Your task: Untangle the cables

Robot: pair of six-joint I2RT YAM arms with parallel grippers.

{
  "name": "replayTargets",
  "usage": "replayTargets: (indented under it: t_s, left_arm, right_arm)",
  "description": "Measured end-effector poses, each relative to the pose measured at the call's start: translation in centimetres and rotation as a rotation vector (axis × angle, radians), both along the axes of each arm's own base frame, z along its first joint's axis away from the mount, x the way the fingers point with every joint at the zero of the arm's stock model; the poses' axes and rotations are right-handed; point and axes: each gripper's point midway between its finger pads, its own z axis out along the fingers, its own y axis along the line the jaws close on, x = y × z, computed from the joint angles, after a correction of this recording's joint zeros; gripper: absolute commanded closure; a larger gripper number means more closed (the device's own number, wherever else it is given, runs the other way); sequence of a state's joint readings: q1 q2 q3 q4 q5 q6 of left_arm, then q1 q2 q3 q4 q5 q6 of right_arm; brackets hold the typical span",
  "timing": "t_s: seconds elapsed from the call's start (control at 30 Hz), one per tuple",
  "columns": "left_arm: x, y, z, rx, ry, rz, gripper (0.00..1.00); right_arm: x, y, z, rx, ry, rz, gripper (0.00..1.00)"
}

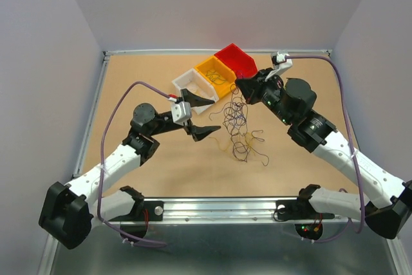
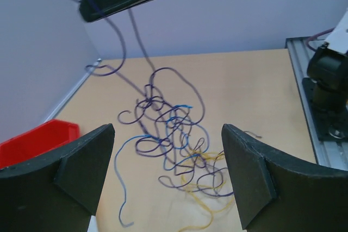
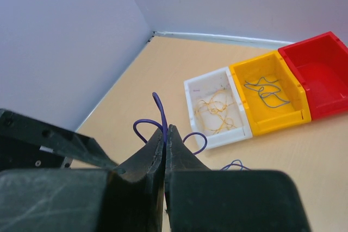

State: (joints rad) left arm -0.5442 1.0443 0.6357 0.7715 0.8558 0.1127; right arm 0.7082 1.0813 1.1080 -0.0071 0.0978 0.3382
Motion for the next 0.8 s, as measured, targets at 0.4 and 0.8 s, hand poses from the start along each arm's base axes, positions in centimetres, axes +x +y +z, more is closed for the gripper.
replayTargets:
  t_s: [0.4,0.8]
  left_arm:
    - [4.1,-4.7,1.2,0.022,-0.053,0.107,0.19]
    - [3.1,-7.3,-1.2,0.076,-0.031,0.11,0.28]
  right_arm:
    - [0.9,0.6,-1.0,-0.002,0.027,-0.012,1.0]
    - [1.4,-0.5,-0.4,0.015,0.016,-0.078,0.99]
